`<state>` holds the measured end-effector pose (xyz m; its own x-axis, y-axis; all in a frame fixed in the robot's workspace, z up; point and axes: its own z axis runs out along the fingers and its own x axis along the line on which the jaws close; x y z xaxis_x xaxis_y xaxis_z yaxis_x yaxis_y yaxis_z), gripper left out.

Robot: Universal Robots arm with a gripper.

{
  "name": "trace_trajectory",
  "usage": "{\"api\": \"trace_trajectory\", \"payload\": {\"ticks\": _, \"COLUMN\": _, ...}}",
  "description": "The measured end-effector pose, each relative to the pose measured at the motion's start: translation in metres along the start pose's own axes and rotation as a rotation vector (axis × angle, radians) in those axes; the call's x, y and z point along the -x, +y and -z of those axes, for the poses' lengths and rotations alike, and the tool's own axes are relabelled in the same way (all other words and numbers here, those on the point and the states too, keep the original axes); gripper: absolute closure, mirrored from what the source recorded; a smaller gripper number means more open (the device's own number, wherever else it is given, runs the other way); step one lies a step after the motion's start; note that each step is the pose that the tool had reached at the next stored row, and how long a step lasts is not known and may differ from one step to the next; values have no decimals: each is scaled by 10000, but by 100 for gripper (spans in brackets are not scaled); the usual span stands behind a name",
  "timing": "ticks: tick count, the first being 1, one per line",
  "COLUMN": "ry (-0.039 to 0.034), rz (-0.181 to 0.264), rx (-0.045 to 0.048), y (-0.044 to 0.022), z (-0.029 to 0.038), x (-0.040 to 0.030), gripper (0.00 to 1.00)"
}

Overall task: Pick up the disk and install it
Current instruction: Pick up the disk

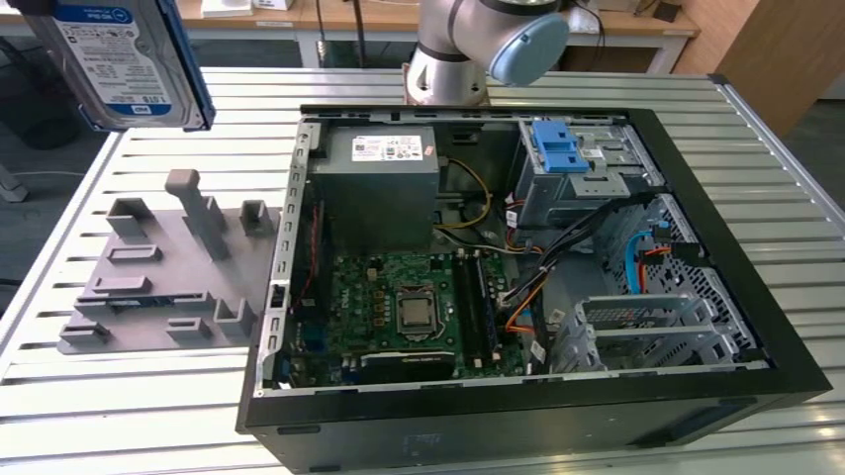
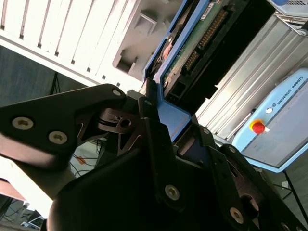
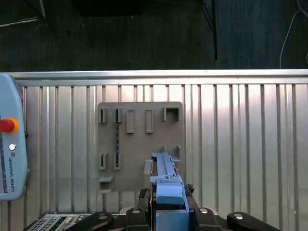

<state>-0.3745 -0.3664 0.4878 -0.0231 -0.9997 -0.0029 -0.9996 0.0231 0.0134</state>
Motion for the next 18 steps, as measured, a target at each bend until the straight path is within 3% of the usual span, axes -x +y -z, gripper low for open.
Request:
{"api": "trace_trajectory", "payload": {"ticks": 6, "ry": 0, "rz": 1, "rx": 0, "y": -2, "z": 0, "x": -73, "gripper": 64}}
{"api": "trace_trajectory", "payload": {"ticks": 15, "ry": 0, "rz": 5, "rx": -2, "y": -2, "z": -1, "x": -84, "gripper": 64}}
{"api": "trace_trajectory", "payload": {"ticks": 18, "ry": -2, "rz": 6, "rx": -96, "y": -2, "z": -6, "x": -87, "gripper": 64}}
